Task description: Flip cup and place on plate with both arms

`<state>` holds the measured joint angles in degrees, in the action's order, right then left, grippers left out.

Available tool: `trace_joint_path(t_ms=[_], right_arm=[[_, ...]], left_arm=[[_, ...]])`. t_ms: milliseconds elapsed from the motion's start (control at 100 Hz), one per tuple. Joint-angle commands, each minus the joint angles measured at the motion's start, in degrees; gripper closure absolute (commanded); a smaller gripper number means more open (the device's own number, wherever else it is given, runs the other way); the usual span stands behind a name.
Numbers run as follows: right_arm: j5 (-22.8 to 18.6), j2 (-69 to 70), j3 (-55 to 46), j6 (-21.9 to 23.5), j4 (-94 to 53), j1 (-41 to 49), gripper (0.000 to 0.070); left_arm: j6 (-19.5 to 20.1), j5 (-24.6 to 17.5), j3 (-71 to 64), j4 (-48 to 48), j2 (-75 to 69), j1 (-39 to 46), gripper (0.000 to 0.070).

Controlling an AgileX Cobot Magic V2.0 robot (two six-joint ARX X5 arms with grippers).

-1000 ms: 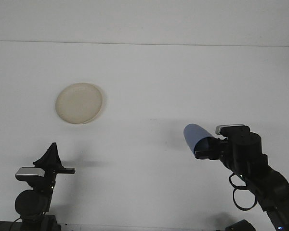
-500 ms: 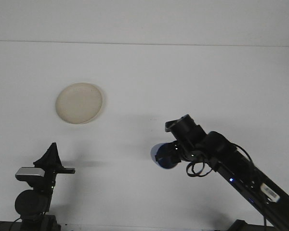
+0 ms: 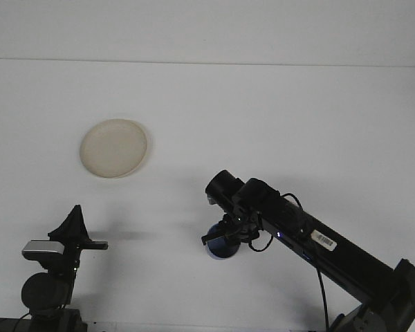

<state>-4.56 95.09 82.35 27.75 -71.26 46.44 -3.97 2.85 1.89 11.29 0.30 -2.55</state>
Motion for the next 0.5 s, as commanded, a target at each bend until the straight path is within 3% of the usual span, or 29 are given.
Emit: trace_joint_path(t_ms=[0, 490], right_arm=[[-0.1, 1.7, 1.4, -0.8, 0.3, 0.5, 0.07], [-0.6, 3.7, 1.4, -2.6, 0.7, 0.7, 0.0672]], left_arm=[[-0.2, 0.1, -1.1, 0.8, -0.1, -0.1, 0.0689], [-0.2, 0.1, -1.1, 0.7, -0.1, -0.1, 0.0689]])
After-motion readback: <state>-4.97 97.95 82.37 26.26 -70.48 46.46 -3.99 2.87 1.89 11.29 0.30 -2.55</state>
